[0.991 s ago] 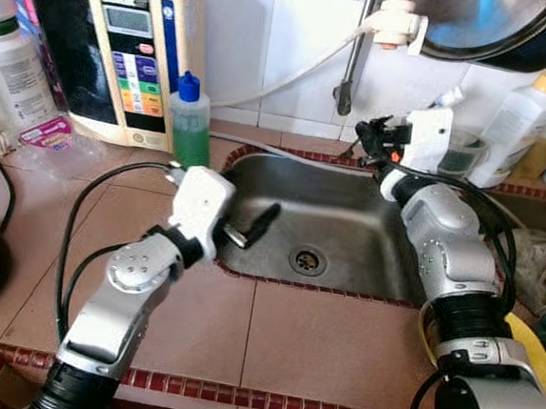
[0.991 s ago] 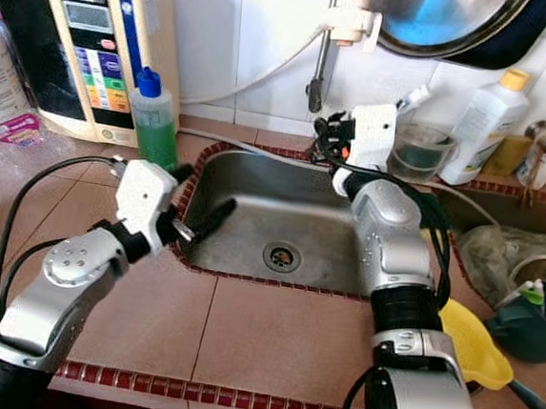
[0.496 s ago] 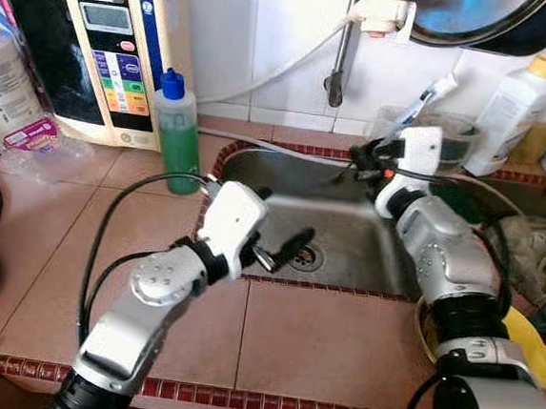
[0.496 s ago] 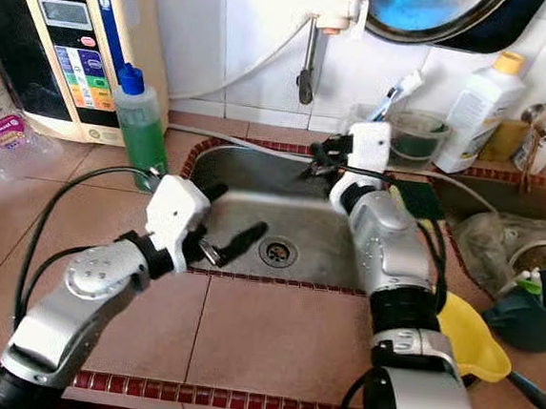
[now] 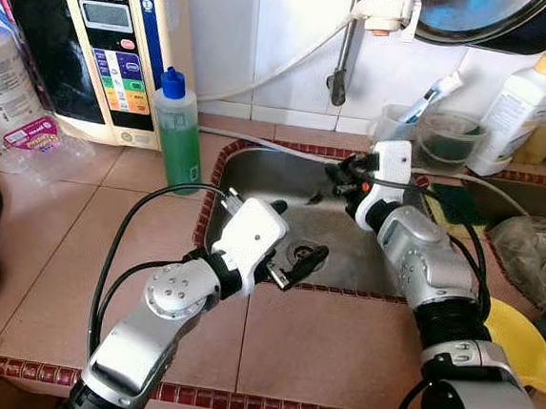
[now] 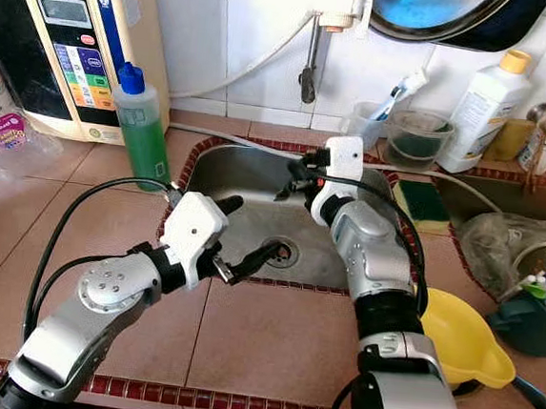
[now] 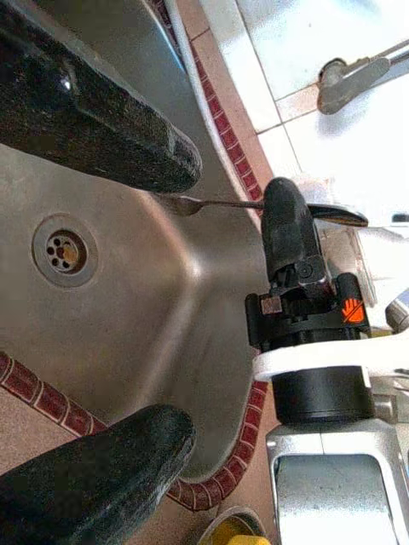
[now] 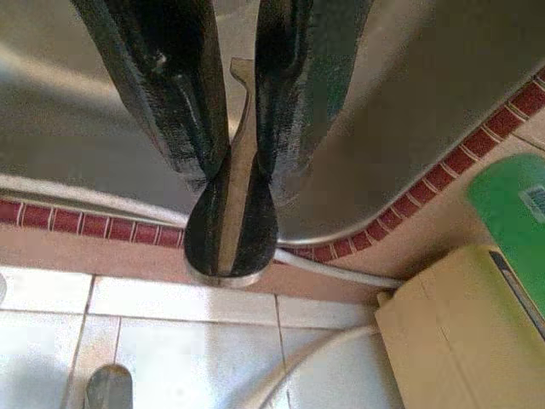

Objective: Kitchen organization

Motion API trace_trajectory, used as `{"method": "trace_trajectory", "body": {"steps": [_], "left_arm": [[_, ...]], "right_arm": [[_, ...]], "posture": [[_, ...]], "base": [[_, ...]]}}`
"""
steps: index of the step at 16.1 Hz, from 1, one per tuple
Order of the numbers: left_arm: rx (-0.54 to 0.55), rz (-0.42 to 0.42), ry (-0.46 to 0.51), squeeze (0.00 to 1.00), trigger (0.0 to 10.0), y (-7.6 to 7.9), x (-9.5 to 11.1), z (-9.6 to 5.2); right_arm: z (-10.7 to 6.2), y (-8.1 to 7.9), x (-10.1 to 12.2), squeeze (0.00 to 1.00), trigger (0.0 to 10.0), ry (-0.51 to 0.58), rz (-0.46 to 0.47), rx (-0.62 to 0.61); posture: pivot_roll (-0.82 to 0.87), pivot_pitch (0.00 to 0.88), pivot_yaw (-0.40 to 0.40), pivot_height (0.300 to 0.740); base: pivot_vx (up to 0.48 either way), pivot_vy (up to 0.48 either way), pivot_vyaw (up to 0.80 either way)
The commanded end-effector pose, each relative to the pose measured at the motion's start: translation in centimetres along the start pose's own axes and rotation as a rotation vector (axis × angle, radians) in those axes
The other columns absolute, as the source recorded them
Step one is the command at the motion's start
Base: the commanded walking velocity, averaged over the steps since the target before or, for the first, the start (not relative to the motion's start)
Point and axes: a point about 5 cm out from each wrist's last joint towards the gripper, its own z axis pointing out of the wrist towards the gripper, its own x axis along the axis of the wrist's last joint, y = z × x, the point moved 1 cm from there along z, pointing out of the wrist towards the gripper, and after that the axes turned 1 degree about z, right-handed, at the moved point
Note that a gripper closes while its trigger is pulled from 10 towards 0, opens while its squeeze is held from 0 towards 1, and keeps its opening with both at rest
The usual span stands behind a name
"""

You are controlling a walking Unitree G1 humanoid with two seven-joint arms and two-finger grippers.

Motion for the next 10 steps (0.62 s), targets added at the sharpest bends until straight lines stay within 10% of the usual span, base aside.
{"method": "trace_trajectory", "body": {"steps": [1,10], "left_arm": [[0.0,0.016,-0.001,0.0,10.0,0.2,0.2,-0.1],[0.016,0.053,-0.042,0.0,10.0,-0.4,-0.4,-0.5]], "right_arm": [[-0.1,0.0,-0.8,0.0,10.0,-0.032,0.015,-0.002],[-0.3,0.7,-2.1,0.0,10.0,-0.088,0.066,-0.066]], "posture": [[-0.05,0.065,-0.001,0.74],[-0.05,0.058,0.007,0.74]], "base": [[0.0,0.0,0.0],[0.0,0.0,0.0]]}}
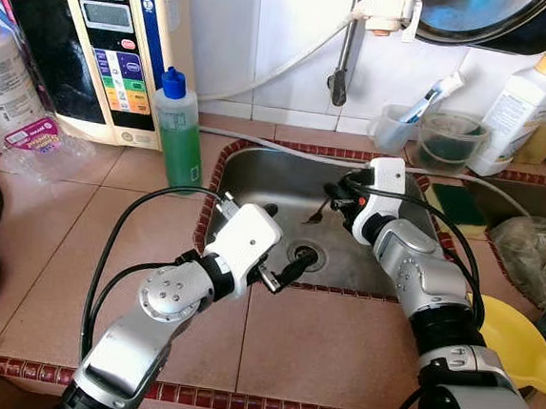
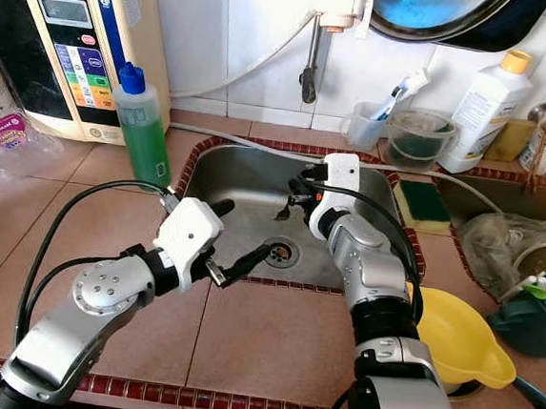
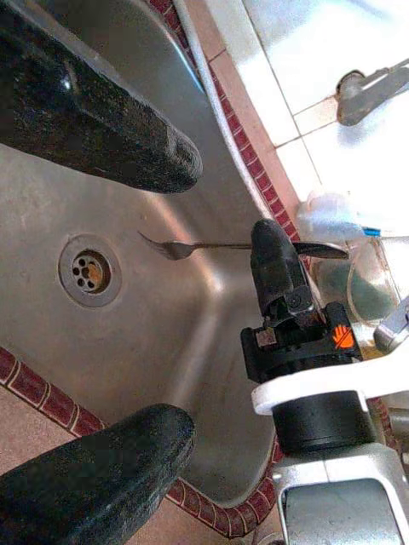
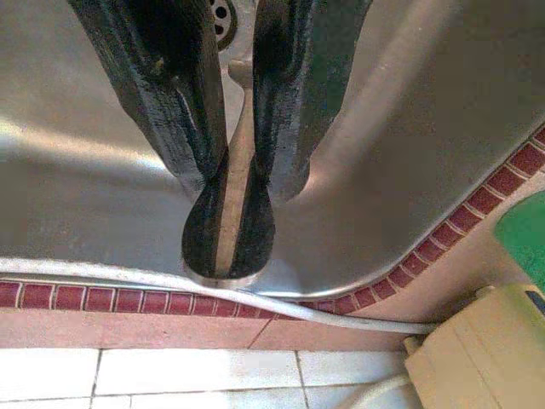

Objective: Kitchen organization

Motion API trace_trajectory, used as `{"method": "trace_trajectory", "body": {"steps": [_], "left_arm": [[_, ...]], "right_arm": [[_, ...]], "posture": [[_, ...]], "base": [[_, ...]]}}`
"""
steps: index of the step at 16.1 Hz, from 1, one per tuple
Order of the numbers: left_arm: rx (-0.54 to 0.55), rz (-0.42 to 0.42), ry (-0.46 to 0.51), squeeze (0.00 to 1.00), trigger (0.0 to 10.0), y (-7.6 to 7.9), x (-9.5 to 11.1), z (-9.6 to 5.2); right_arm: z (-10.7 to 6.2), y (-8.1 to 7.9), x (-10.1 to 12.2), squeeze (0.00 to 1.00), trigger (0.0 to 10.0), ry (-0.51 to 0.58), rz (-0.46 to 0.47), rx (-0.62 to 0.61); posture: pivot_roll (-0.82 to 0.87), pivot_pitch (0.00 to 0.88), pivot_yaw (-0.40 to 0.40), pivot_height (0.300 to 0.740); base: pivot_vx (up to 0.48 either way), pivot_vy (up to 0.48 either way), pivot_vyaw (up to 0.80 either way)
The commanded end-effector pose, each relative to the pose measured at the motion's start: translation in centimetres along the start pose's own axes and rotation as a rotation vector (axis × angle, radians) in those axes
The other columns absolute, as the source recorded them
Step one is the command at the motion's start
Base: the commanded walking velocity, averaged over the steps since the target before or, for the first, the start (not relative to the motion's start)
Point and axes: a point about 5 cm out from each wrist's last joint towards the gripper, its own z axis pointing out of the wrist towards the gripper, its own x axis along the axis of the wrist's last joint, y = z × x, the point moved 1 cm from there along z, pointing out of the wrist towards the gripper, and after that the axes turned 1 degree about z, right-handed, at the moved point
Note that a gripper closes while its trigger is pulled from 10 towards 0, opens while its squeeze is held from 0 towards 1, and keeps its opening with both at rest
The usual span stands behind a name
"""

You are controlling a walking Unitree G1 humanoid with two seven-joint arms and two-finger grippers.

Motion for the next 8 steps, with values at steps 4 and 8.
{"method": "trace_trajectory", "body": {"steps": [4,8], "left_arm": [[0.004,-0.047,0.038,0.0,10.0,0.2,0.9,0.2],[0.014,-0.064,0.05,0.0,10.0,-0.1,1.2,0.2]], "right_arm": [[-0.1,0.8,0.3,1.0,10.0,0.011,0.009,-0.042],[-0.2,1.1,1.1,1.0,10.0,0.049,0.031,-0.063]], "posture": [[-0.05,0.056,0.007,0.74],[-0.05,0.06,0.008,0.74]], "base": [[0.0,0.0,0.0],[0.0,0.0,0.0]]}}
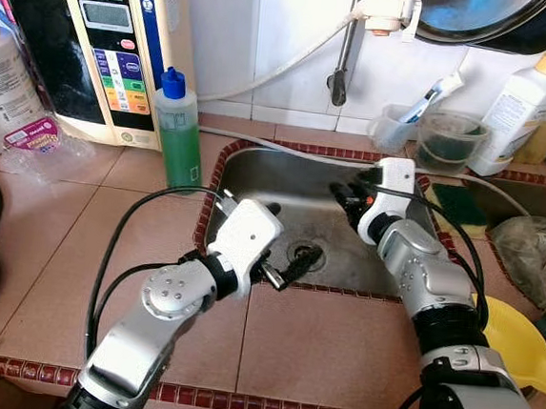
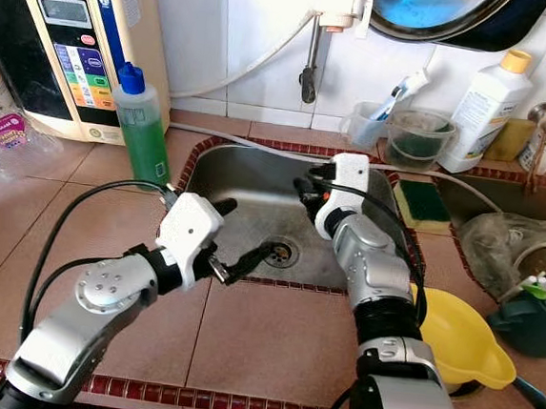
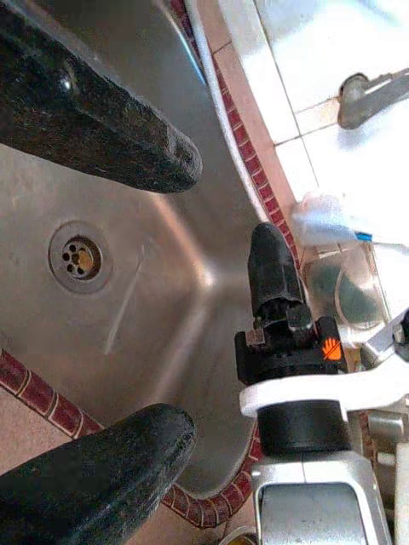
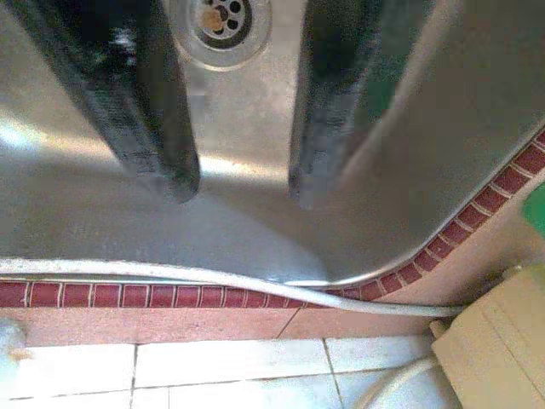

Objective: Kitchen organization

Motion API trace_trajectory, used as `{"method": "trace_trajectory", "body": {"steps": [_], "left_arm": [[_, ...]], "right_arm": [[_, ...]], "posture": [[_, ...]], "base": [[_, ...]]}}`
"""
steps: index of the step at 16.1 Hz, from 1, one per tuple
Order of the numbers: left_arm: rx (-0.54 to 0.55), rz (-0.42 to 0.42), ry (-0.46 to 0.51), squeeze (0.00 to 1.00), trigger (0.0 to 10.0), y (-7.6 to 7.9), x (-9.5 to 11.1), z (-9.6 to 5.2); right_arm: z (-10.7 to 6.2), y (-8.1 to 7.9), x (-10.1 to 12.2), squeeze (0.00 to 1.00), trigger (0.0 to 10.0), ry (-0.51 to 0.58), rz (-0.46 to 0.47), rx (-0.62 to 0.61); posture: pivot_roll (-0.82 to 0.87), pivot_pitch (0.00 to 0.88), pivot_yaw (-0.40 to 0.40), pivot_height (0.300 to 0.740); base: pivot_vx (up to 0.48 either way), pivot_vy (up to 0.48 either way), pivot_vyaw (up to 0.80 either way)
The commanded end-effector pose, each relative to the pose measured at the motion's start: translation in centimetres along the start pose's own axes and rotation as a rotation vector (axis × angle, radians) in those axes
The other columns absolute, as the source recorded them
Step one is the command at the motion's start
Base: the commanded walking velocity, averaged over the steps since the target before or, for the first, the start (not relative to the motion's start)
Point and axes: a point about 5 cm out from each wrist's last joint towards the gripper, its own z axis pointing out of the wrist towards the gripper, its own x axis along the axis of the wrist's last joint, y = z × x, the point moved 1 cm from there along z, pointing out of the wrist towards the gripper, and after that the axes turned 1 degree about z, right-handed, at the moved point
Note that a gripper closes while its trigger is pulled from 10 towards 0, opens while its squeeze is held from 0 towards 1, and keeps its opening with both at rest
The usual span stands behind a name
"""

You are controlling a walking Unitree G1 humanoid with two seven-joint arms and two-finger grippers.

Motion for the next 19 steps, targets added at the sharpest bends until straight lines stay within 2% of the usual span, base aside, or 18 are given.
{"method": "trace_trajectory", "body": {"steps": [1,5,8,9,11,13,15,19], "left_arm": [[0.004,0.009,0.026,0.0,10.0,-0.1,0.8,0.0],[0.013,0.004,0.025,0.0,10.0,-0.3,0.8,0.0],[0.021,0.007,0.025,0.0,10.0,-0.5,0.8,0.0],[0.035,0.007,0.028,0.0,10.0,-0.9,0.8,0.0],[0.084,-0.008,0.051,0.0,10.0,-1.9,1.0,-0.1],[0.175,-0.081,0.113,0.0,10.0,-3.4,1.6,-0.3],[0.242,-0.082,0.13,0.0,10.0,-4.4,1.6,-0.5],[0.307,-0.095,0.146,0.0,10.0,-5.3,1.2,-0.9]], "right_arm": [[0.1,0.2,0.9,1.0,10.0,0.026,0.0,-0.013],[0.2,0.0,1.5,1.0,10.0,0.063,-0.014,0.001],[0.0,-0.7,3.0,1.0,10.0,0.171,-0.049,0.037],[-0.3,-1.2,4.2,1.0,10.0,0.252,-0.066,0.064],[-0.9,-1.7,5.9,1.0,10.0,0.37,-0.044,0.074],[-1.4,-2.0,6.4,1.0,10.0,0.429,-0.076,0.046],[-2.0,-2.4,6.5,1.0,10.0,0.478,-0.108,0.024],[-3.1,-2.8,6.8,1.0,10.0,0.559,-0.171,-0.012]], "posture": [[-0.05,0.061,0.008,0.74],[-0.05,0.063,0.007,0.74],[-0.05,0.061,0.005,0.74],[-0.06,0.061,0.002,0.74],[-0.06,0.057,0.0,0.74],[-0.06,0.051,-0.004,0.74],[-0.06,0.047,-0.006,0.74],[-0.07,0.029,-0.01,0.74]], "base": [[0.0,0.0,0.0],[0.0,0.0,0.0],[0.0,0.0,0.0],[0.0,0.0,0.0],[0.0,0.0,0.0],[0.0,0.0,0.0],[0.0,0.0,0.0],[0.0,0.0,0.0]]}}
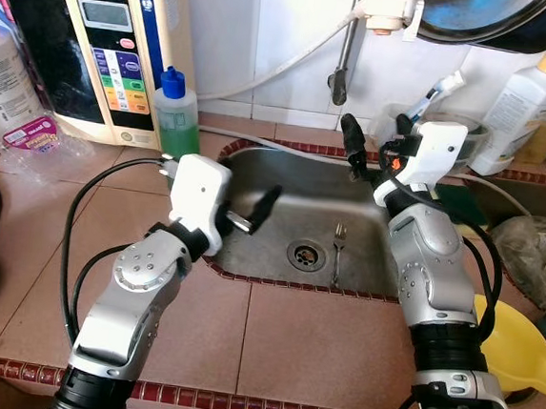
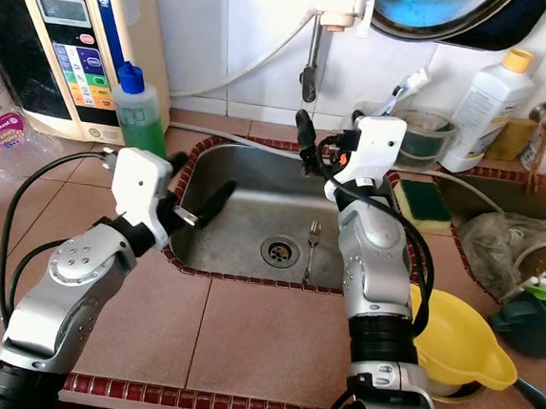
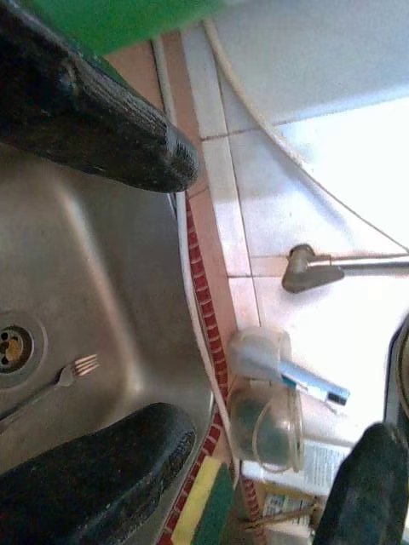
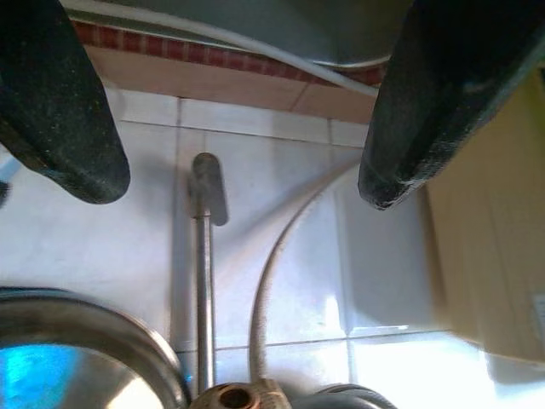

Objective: Kitchen organization

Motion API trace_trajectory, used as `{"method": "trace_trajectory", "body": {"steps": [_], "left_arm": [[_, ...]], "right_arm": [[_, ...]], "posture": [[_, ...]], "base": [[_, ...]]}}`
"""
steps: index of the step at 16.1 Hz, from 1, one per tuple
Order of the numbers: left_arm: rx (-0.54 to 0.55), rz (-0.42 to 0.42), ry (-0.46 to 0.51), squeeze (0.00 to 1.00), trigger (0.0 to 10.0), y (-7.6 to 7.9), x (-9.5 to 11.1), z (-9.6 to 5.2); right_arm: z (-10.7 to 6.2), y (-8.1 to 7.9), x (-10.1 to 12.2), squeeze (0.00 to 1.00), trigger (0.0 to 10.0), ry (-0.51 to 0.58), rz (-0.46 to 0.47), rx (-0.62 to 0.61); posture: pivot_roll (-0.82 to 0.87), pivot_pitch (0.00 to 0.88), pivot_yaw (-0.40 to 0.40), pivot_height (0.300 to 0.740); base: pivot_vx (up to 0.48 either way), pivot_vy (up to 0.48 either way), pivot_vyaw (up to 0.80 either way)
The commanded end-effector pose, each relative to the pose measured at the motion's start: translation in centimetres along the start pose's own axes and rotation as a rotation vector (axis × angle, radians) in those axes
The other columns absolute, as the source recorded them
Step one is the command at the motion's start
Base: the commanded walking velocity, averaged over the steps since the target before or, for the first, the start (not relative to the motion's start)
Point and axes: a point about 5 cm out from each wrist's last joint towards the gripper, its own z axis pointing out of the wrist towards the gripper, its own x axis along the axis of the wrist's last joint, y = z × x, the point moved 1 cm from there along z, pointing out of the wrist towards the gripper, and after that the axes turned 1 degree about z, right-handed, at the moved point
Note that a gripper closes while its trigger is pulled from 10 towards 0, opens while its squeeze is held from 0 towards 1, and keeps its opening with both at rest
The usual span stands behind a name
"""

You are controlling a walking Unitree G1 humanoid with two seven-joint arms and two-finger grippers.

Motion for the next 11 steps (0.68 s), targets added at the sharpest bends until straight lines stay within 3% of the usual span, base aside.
{"method": "trace_trajectory", "body": {"steps": [1,4,7,11], "left_arm": [[0.006,0.005,0.023,0.0,10.0,-0.2,0.2,0.1],[0.019,0.032,0.039,0.0,10.0,-0.5,0.3,0.2],[0.041,0.036,0.062,0.0,10.0,-1.0,0.4,-0.3],[0.067,0.02,0.097,0.0,10.0,-1.5,0.9,-0.3]], "right_arm": [[-0.2,-0.4,0.9,0.0,10.0,0.046,-0.016,0.018],[-0.5,-0.9,1.5,0.0,10.0,0.083,-0.049,0.02],[-1.2,-1.5,2.0,0.0,10.0,0.117,-0.143,0.032],[-0.7,-0.6,2.5,0.0,10.0,0.115,-0.173,0.037]], "posture": [[-0.07,0.025,-0.009,0.74],[-0.07,0.013,-0.011,0.74],[-0.07,0.011,-0.013,0.74],[-0.06,0.012,-0.017,0.74]], "base": [[0.0,0.0,0.0],[0.0,0.0,0.0],[0.0,0.0,0.0],[0.0,-0.065,0.0]]}}
